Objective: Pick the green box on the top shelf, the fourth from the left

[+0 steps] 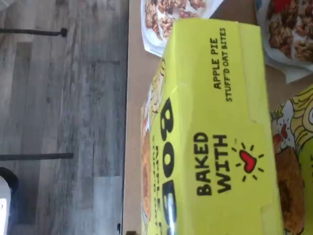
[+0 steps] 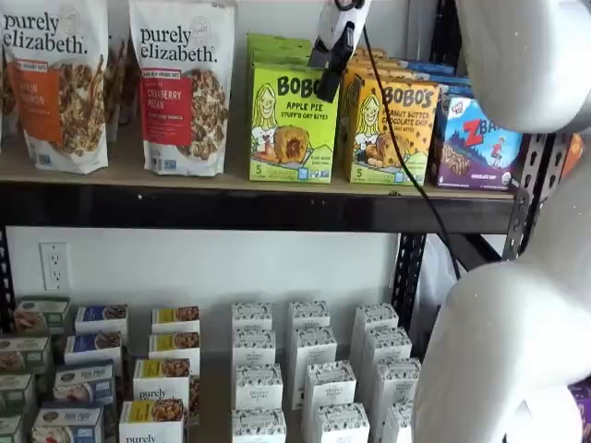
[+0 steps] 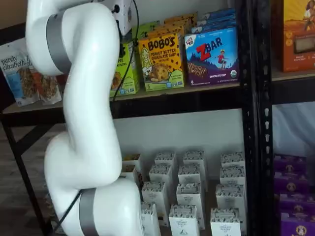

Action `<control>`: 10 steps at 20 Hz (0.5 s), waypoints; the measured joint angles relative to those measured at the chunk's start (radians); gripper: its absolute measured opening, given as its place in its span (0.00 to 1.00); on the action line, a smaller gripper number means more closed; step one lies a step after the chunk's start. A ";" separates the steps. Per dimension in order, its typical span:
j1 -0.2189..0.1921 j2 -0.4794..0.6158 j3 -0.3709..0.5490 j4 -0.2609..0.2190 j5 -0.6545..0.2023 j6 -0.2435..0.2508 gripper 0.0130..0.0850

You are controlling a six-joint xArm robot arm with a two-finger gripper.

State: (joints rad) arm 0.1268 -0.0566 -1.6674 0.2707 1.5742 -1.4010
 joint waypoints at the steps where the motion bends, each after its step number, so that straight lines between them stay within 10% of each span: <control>1: 0.002 0.001 0.001 -0.005 -0.001 0.001 1.00; 10: 0.007 -0.001 0.021 -0.015 -0.027 0.000 1.00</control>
State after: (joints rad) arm 0.1336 -0.0579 -1.6460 0.2560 1.5477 -1.4009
